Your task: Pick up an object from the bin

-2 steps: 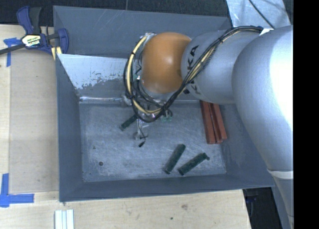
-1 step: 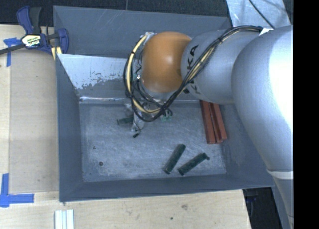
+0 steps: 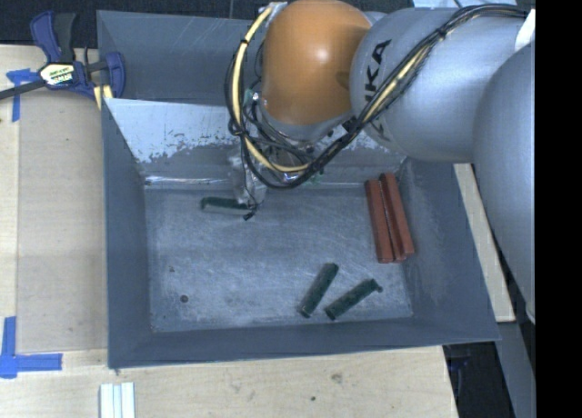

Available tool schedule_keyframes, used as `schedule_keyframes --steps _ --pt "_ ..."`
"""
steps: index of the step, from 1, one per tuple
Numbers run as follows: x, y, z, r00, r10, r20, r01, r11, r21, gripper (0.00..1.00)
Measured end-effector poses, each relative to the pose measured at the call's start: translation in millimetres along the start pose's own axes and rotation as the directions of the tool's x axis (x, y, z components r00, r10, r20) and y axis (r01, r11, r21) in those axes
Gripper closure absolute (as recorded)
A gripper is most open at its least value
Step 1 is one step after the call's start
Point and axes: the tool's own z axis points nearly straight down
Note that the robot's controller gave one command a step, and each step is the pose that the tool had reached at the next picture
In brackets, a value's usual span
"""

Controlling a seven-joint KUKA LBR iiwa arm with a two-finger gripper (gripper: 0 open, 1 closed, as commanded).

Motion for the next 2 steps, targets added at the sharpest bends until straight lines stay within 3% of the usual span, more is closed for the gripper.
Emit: schedule_keyframes --steps 1,2 --pt "16.4 63 47 0.996 -0.094 -0.015 0.094 0.996 -0.005 1.00" --pt "89.9 -3 53 0.995 -0.103 -0.014 0.103 0.995 0.001 1.00"
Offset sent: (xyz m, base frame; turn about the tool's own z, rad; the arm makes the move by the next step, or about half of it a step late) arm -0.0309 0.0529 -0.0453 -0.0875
